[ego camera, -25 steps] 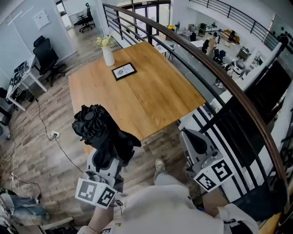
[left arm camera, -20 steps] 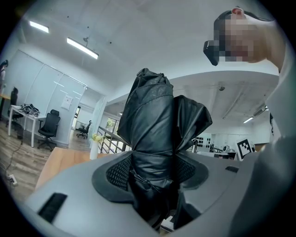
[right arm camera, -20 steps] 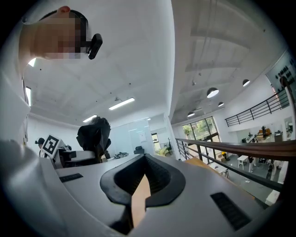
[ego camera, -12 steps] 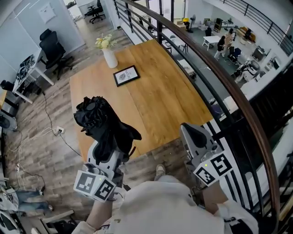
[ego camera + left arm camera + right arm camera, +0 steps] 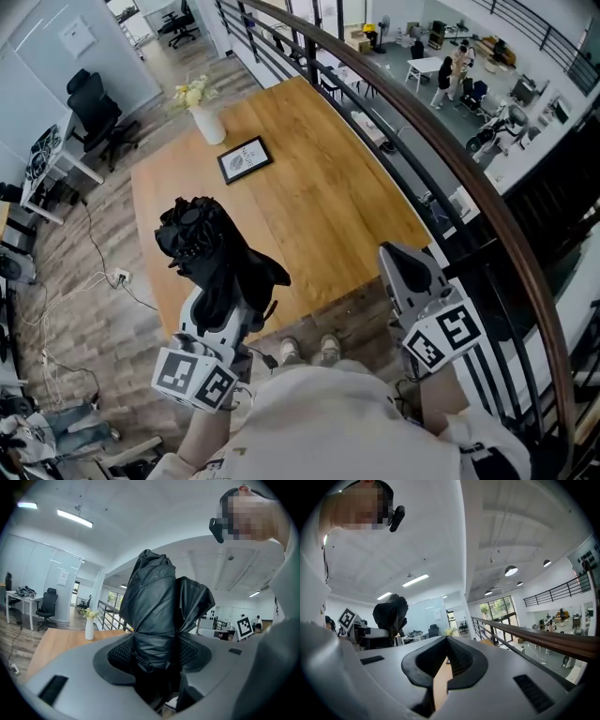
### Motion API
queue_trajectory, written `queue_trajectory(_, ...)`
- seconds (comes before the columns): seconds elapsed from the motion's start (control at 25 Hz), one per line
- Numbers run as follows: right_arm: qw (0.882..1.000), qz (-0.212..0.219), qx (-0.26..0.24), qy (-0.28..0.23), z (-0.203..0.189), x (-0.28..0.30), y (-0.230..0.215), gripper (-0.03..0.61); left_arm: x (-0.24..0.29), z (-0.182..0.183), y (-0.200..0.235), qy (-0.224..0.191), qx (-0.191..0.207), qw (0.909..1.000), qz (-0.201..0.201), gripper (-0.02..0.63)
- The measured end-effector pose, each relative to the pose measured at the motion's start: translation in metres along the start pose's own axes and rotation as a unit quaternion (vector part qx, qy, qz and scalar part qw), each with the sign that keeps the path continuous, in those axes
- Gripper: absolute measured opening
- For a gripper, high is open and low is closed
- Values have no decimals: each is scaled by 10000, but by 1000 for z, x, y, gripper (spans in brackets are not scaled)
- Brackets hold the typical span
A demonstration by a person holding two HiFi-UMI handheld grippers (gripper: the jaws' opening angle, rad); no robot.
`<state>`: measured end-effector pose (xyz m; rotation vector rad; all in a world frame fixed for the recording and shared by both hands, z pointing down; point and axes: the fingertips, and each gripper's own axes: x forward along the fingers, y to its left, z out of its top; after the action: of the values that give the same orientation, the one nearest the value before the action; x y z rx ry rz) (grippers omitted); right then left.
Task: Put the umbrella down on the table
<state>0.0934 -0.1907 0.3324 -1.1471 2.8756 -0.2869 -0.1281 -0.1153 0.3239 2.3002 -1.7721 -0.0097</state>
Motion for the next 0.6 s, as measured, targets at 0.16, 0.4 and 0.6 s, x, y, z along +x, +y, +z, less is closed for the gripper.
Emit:
queue_trajectory(0.16, 10000, -54, -26, 79, -3, 4, 5, 28, 4, -2, 11, 65, 205, 9998, 46, 253)
queue_trajectory(0.4, 9994, -262, -18, 206, -11, 1, -2, 28, 19, -12, 9, 308, 588, 9976, -213, 253)
queue_trajectory(0.6, 9990, -314, -62, 303, -17, 11, -2, 28, 51, -25, 11, 750, 744, 9908, -848, 253)
